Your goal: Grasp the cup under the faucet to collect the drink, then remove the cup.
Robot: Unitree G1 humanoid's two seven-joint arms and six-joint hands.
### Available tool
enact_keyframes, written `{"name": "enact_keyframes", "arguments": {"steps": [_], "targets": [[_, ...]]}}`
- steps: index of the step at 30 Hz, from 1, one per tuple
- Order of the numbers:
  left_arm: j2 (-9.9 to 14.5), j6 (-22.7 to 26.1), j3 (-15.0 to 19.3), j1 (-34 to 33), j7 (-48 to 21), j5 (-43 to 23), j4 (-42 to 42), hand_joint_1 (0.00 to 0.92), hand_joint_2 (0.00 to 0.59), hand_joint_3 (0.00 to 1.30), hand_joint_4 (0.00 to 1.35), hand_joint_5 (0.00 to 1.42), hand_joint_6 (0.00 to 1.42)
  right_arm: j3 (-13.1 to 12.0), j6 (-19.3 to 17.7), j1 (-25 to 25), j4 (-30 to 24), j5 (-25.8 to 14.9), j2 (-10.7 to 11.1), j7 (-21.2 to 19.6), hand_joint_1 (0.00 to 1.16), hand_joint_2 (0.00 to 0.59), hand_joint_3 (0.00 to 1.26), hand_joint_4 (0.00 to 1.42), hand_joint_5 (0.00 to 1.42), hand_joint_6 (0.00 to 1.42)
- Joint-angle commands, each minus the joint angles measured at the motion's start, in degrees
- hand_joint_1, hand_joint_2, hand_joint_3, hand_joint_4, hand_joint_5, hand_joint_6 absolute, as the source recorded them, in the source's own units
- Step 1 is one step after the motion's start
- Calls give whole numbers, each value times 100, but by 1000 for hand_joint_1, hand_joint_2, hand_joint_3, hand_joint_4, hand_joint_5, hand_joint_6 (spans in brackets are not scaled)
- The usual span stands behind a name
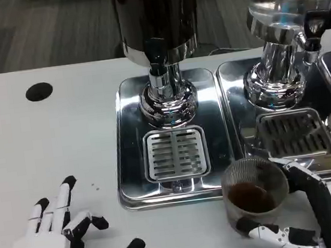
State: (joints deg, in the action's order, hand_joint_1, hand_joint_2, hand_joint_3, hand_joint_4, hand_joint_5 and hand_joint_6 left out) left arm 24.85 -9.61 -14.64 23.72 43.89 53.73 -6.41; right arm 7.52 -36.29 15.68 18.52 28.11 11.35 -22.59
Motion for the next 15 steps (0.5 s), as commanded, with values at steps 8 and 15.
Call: {"name": "enact_keyframes", "arguments": {"steps": [8, 15], "targets": [[42, -122, 35, 3, 18, -156, -66, 0, 148, 655, 32, 187, 123, 16, -396, -137, 225, -253, 84, 192, 679, 162, 146, 252, 327, 368], [64, -98, 28, 9, 56, -103, -58, 0, 149, 663, 37, 188, 125, 60, -425, -144, 193, -440, 168, 589, 612, 150, 0, 0, 73, 195]]}}
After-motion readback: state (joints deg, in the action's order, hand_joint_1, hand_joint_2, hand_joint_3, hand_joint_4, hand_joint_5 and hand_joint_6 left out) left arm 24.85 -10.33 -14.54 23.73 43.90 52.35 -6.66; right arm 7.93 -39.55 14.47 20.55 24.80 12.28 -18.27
